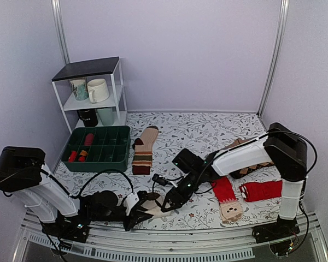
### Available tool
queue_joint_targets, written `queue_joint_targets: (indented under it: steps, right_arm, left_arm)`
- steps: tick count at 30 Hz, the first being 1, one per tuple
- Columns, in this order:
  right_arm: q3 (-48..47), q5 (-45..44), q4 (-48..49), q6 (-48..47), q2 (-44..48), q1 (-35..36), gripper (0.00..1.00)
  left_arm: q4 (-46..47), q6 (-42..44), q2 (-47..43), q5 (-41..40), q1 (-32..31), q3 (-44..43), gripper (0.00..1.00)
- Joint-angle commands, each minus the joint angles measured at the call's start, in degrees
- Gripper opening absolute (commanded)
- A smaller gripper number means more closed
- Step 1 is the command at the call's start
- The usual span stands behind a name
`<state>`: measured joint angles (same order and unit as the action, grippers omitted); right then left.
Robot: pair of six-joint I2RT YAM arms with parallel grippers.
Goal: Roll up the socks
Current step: Roll a pair of socks at the center of the board.
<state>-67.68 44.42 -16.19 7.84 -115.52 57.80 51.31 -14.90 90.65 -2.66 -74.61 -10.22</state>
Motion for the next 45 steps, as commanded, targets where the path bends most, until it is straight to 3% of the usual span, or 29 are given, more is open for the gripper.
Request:
queue_joint_targets:
  steps: [1,5,7,9,16,23,31,45]
  right_arm:
    - [16.57,-11.95,33.61,-5.32,13.76,-1.08,0.5]
    - [36.3,-12.49,69.81,-9.92,21.72,-0.54,0.56]
    - [40.89,-9.99,80.22,-11.87,21.2,0.05,0.6]
    - [40.18,-6.58,78.12,-12.69,19.72,1.07,0.6]
    - [38.87,-7.02,80.42,-15.14,13.43,4.41,0.59]
    - [35.81,-4.41,73.97,-17.15,9.14,4.6,0.58]
    - [34.21,-8.93,64.24,-16.36,8.17,4.6,0.55]
    - [34.37,-11.41,64.55,-16.36,6.84,4.6,0.55]
  left_arm:
    - [-5.37,-5.12,0.4,5.22,1.66,1.95,0.0]
    - [-6.37,-6.5,0.81,6.91,2.8,1.63,0.0]
    - [-5.89,-7.05,0.93,7.66,3.33,2.07,0.0]
    - [-5.54,-7.34,1.1,8.52,3.93,2.25,0.0]
    - [-5.34,-7.01,2.04,10.51,5.07,1.79,0.0]
    - [-5.53,-6.76,1.9,11.01,5.56,1.94,0.0]
    - [-5.0,-6.81,2.24,11.34,5.86,2.11,0.0]
    - [-4.02,-6.72,3.21,12.42,6.48,1.88,0.0]
